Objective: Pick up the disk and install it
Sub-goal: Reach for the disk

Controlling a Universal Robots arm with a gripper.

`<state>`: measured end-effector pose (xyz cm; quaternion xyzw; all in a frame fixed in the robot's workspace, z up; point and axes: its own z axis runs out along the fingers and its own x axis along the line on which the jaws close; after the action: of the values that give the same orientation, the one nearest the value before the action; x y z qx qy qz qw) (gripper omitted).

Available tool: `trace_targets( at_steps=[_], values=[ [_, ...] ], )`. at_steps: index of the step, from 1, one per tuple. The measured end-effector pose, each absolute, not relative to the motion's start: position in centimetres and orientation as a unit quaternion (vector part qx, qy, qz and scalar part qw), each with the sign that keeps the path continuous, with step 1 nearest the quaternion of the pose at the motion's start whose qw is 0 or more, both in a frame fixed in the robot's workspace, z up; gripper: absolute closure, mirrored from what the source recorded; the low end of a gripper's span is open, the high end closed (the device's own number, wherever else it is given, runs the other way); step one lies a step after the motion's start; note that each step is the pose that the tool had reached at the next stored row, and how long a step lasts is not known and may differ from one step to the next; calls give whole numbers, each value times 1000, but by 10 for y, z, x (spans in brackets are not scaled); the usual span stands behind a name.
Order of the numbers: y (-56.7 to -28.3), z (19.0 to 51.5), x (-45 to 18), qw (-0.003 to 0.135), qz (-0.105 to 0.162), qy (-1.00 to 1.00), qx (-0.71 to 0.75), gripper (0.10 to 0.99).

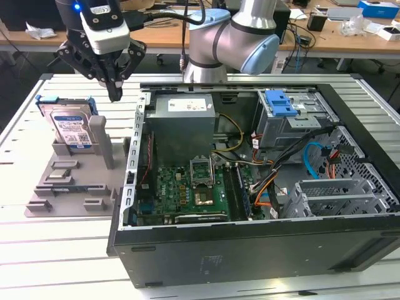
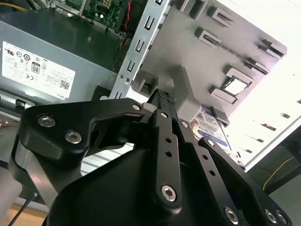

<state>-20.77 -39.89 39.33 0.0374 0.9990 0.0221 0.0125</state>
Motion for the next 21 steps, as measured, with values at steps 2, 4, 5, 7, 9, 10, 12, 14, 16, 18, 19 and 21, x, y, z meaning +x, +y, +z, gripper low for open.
trace_targets(
  at_steps=[2,4,5,7,9,10,12,14,16,18,19,21],
  values=[
    [-399,393,-214,12,22,999,37,980],
    [-399,393,-218,13,22,999,37,980],
    [-399,393,-220,13,22,999,37,980],
    [-399,393,-224,12,22,999,37,980],
    [-399,393,-229,12,22,999,37,980],
    [-399,393,-235,12,22,999,37,980],
    [-399,393,-240,12,22,999,37,980],
    [-399,393,-245,13,22,999,37,980],
    [-399,393,-251,12,22,999,37,980],
    [-399,392,-262,12,22,999,37,980],
    [-399,392,-267,12,22,999,37,980],
    [-399,392,-273,13,22,999,37,980]
  ],
)
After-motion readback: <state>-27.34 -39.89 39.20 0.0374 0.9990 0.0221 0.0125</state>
